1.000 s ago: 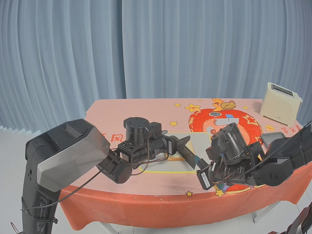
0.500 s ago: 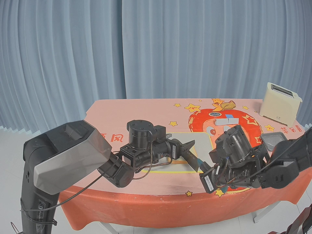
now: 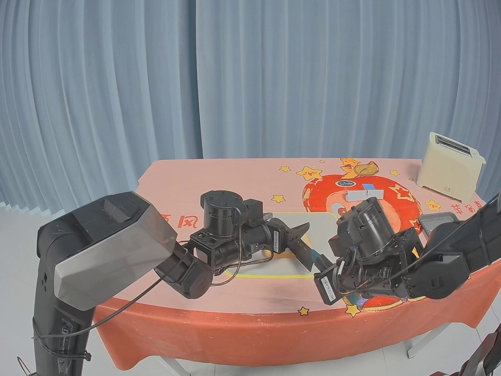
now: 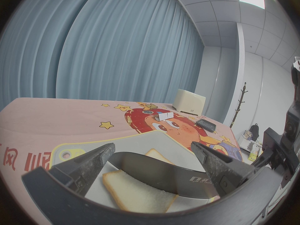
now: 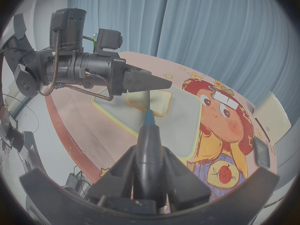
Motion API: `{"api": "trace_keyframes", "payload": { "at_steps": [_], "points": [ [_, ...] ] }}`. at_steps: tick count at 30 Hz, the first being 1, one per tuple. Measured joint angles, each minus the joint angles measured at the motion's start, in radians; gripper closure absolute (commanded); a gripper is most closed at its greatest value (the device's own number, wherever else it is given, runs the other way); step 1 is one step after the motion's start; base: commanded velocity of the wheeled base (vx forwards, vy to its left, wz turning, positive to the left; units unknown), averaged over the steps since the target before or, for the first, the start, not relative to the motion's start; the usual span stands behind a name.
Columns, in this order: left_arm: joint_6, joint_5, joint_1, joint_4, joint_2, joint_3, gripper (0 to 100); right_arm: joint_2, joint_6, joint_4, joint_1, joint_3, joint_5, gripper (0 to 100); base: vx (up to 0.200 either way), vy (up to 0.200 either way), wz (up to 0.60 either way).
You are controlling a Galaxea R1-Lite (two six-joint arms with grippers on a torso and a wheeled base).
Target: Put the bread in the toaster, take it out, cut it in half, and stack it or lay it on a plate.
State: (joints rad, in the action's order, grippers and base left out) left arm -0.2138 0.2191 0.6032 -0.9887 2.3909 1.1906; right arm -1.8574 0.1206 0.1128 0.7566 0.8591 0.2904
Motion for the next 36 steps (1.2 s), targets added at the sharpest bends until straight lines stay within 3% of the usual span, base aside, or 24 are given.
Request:
{"api": "trace_keyframes", "payload": {
  "at_steps": [7,21,36],
  "points": [
    [0.001,-0.001,-0.001,0.004,-0.025,-0.021,0,-0.001,0.000,-0.006,0.002,-0.013,0.000,100,0.000,0.000,0.00],
    [-0.001,0.000,-0.001,-0.004,0.010,-0.002,0,0.005,-0.005,-0.037,-0.001,0.070,-0.001,100,0.000,0.000,0.00],
    [0.001,-0.001,-0.003,0.004,-0.005,-0.011,0,-0.001,-0.001,0.000,0.000,0.005,-0.002,100,0.000,0.000,0.00]
  ]
}}
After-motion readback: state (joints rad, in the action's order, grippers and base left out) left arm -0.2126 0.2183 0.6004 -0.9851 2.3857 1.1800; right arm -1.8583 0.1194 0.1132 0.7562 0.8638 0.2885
